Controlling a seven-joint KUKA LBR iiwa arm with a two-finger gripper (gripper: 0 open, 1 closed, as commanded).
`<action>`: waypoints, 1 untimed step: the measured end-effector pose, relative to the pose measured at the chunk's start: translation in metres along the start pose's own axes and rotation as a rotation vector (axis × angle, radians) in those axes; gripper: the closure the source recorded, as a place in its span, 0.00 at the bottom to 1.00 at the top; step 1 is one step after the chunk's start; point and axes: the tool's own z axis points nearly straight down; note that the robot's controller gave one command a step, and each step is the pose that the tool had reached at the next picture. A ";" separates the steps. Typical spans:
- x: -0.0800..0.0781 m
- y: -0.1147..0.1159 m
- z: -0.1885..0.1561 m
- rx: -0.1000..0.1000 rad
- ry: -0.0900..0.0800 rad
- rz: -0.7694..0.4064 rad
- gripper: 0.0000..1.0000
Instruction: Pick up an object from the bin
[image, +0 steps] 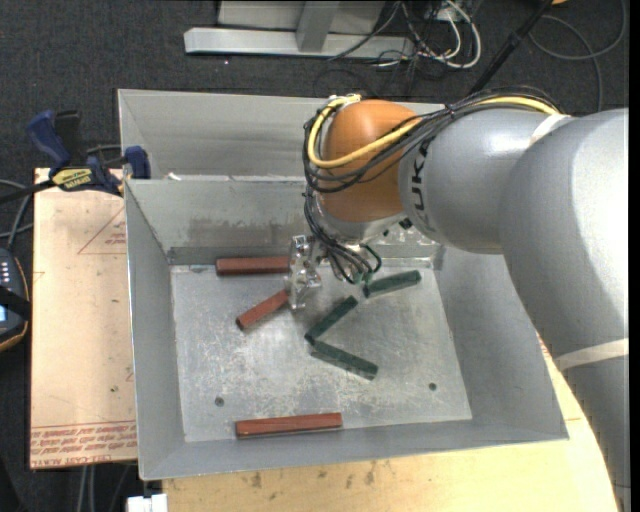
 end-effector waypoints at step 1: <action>0.004 -0.001 -0.007 0.001 0.008 -0.162 1.00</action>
Offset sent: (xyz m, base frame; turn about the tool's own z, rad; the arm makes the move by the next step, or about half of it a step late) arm -0.0157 0.0010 0.0380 -0.0539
